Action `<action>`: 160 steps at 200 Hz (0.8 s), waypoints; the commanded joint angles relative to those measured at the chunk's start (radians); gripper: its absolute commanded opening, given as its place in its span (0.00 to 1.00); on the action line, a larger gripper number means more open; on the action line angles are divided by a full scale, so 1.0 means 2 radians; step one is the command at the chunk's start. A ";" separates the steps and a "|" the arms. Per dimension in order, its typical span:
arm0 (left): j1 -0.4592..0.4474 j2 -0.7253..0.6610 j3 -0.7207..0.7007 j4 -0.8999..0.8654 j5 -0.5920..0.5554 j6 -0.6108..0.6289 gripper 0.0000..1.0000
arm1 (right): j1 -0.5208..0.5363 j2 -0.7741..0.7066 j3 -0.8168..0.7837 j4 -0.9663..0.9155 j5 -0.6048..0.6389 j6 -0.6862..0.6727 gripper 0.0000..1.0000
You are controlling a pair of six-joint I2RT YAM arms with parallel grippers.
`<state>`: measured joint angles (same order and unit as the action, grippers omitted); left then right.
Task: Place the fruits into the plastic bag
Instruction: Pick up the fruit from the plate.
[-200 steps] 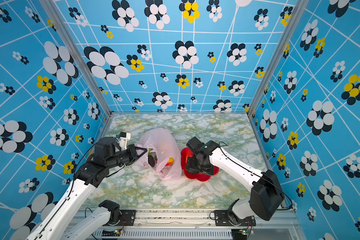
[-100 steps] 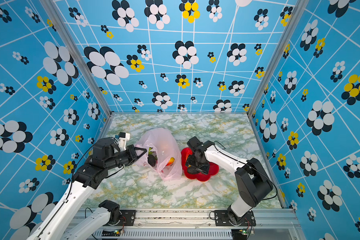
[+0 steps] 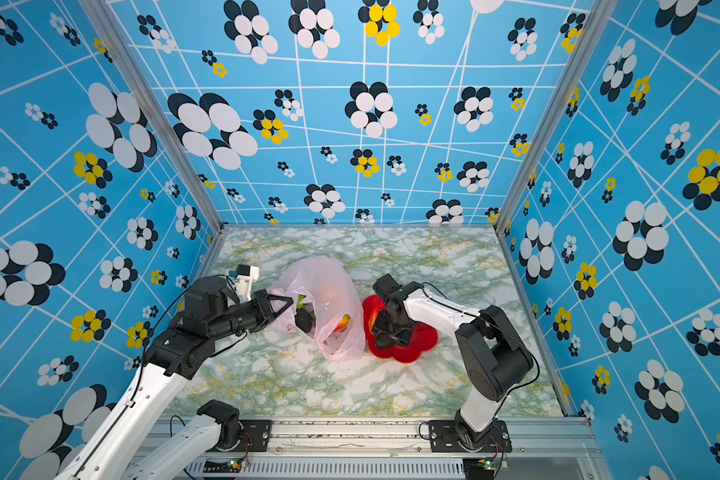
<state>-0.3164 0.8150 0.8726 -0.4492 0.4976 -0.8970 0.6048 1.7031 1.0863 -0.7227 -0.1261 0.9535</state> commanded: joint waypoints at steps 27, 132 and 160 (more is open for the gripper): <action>-0.004 0.000 0.000 -0.007 -0.003 0.008 0.00 | -0.004 -0.024 -0.001 -0.017 0.013 -0.010 0.48; -0.006 0.012 0.011 0.003 0.011 0.015 0.00 | 0.015 -0.225 0.086 0.013 0.003 -0.004 0.41; -0.010 0.014 0.012 0.008 0.012 0.012 0.00 | 0.066 -0.181 0.127 0.094 -0.032 0.000 0.40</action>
<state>-0.3252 0.8417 0.8726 -0.4484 0.5037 -0.8898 0.6594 1.2510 1.2873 -0.6964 -0.1009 0.9367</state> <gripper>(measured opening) 0.045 0.522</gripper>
